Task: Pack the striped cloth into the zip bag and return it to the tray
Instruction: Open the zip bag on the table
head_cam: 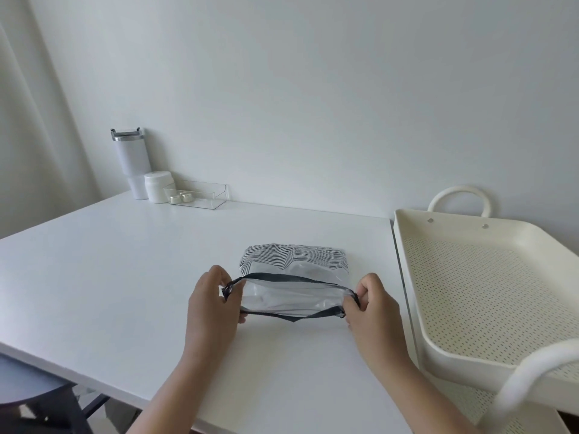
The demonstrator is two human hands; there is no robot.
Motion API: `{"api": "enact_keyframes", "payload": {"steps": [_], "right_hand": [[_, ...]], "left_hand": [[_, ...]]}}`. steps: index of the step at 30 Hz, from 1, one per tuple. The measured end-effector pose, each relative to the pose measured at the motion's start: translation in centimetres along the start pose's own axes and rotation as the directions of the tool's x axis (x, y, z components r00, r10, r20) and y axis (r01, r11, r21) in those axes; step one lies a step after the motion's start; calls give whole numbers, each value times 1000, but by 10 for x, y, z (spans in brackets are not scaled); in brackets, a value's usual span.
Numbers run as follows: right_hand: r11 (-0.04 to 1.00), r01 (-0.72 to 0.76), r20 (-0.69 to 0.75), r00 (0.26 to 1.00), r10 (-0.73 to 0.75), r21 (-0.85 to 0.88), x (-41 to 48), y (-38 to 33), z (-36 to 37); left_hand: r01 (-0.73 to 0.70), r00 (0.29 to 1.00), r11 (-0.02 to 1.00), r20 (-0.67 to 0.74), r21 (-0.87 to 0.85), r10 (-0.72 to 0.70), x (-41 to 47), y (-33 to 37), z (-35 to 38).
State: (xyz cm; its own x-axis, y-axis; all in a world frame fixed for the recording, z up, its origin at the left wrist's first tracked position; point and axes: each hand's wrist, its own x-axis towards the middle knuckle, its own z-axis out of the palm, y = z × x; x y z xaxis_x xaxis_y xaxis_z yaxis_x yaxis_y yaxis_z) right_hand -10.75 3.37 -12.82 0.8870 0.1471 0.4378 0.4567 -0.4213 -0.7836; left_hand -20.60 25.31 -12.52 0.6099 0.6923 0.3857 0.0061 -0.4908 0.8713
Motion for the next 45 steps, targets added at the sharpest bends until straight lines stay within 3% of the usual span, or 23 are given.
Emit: {"api": "enact_keyframes", "payload": {"steps": [4, 9, 14, 21, 25, 30, 33, 38, 41, 45], "right_hand": [[996, 9, -60, 998, -14, -84, -1, 1, -1], [978, -73, 91, 994, 56, 193, -3, -1, -7], [967, -61, 127, 991, 30, 247, -3, -2, -8], [989, -10, 113, 994, -7, 150, -1, 0, -6], [997, 74, -7, 997, -74, 20, 0, -2, -5], [994, 53, -112, 992, -64, -95, 3, 0, -8], [999, 23, -32, 999, -22, 37, 3, 3, -10], [967, -112, 229, 972, 59, 227, -3, -1, -13], [968, -89, 241, 970, 30, 234, -3, -1, -13], [987, -40, 193, 981, 9, 156, 0, 2, -10]], "left_hand": [[-41, 998, 999, 53, 15, 40, -3, 4, -1], [62, 988, 975, 149, -215, -30, -6, 14, -8], [60, 992, 963, 119, -263, -29, -3, 11, -9], [-94, 995, 984, 3, -151, 96, -2, 13, -6], [-192, 981, 981, -11, -9, 192, -4, 7, -4], [-229, 973, 965, 42, 126, 225, -8, 7, 2], [-153, 987, 984, 53, 86, 149, -7, 7, 2], [45, 999, 986, 24, -158, -41, 0, 6, -5], [95, 993, 970, 87, -222, -77, -1, 6, -7], [90, 992, 987, 101, -135, -77, 0, 2, -6]]}}
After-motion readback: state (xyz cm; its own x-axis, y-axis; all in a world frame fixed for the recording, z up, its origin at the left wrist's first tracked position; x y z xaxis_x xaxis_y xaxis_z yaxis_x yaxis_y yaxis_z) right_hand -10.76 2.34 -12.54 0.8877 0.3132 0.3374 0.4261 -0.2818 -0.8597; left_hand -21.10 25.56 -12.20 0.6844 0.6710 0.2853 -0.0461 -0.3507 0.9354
